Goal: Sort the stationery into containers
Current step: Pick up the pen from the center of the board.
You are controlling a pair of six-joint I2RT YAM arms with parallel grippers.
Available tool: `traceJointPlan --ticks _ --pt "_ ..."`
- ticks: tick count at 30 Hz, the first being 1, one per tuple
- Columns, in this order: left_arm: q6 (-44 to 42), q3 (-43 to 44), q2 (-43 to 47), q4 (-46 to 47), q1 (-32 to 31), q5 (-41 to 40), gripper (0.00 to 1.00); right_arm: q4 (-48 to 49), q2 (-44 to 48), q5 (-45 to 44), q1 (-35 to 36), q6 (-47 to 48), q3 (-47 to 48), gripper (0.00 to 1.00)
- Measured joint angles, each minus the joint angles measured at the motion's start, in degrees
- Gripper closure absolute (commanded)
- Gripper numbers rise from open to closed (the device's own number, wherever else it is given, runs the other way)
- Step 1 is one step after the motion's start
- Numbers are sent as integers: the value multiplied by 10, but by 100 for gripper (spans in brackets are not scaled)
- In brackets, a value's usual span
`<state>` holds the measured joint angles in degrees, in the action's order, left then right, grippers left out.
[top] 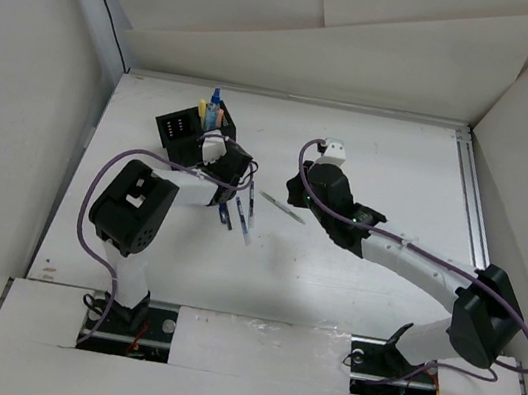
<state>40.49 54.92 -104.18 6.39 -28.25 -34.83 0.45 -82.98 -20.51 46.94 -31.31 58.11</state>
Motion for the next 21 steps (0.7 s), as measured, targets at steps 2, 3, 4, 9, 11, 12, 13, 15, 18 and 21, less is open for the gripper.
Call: traceJointPlan --ticks 2,3,4,9,11,12,13,15,18,21 --pt "0 1 -1 1 0 -2 78 0 0 0 0 0 0 100" --pt "-1 1 -1 1 1 -3 80 0 0 0 0 0 0 100" --pt "-1 2 -2 1 2 -4 81 0 0 1 0 0 0 100" --pt "-3 3 -3 2 3 -7 96 0 0 5 0 0 -1 100" --pt "-4 3 -3 2 3 -7 100 1 0 5 0 0 -4 100" --pt "-4 3 -3 2 3 -7 100 1 1 5 0 0 -6 100" --pt "-4 3 -3 2 3 -7 100 1 1 5 0 0 -7 100" --pt "-3 -1 -2 6 3 -7 100 0 1 5 0 0 -10 100" --pt "-2 -21 13 13 3 -4 100 0 2 5 0 0 -10 100" --pt "0 -45 41 5 3 -1 100 2 7 5 0 0 -10 100"
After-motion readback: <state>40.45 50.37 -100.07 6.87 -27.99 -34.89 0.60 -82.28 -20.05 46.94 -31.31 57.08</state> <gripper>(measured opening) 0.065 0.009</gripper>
